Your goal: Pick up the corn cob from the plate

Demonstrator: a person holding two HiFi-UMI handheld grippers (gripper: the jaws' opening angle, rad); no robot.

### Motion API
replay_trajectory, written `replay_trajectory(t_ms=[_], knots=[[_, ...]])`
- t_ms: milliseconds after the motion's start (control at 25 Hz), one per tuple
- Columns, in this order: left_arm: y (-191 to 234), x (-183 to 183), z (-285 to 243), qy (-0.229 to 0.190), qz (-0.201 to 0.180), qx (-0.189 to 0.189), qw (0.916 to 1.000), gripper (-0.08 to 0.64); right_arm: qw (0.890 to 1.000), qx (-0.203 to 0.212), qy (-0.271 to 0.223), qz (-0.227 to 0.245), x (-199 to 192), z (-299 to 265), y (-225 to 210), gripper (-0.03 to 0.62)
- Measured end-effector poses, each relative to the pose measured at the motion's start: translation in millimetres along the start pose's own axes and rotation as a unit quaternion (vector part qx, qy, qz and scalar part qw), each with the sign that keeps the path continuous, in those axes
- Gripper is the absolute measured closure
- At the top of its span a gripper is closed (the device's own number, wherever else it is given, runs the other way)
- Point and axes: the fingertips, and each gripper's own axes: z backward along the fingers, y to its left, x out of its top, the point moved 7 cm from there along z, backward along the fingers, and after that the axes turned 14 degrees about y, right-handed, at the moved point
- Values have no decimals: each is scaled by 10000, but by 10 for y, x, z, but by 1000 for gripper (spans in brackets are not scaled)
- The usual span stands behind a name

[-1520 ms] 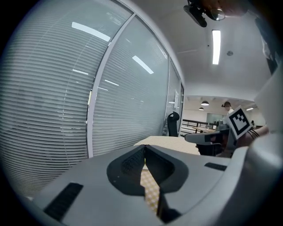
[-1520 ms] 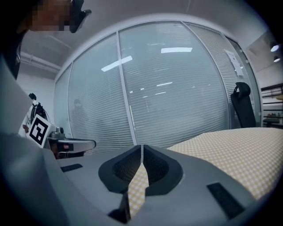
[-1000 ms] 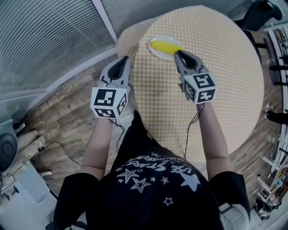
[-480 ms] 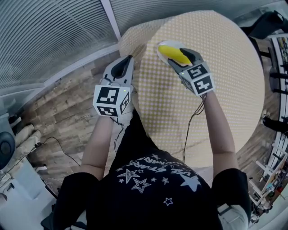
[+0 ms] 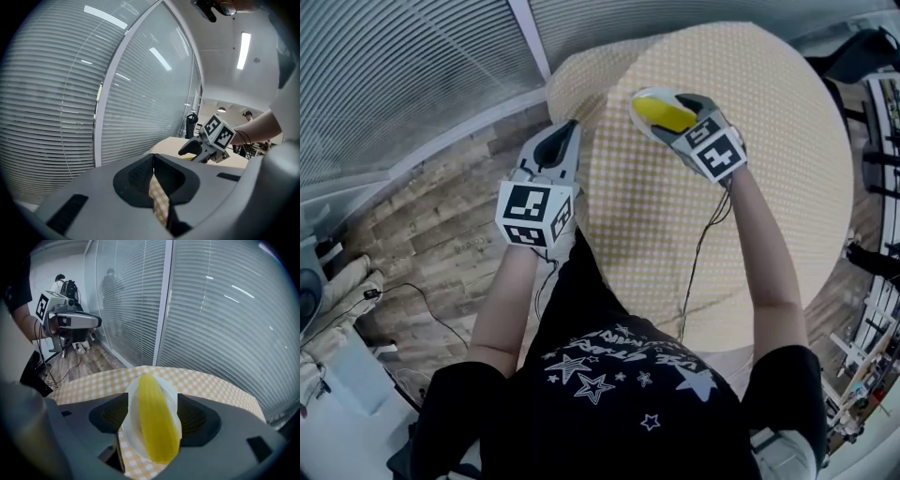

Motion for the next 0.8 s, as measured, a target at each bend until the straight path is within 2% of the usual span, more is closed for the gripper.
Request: replay_trajectory(t_ms=[320,800], knots=[[35,-30,-67,72,33,-36,10000,554,9950,260,751,599,-13,-183,-73,293],[41,-60,-81,52,41,-121,9999,554,9866,312,1391,791,13,-326,-137,295]])
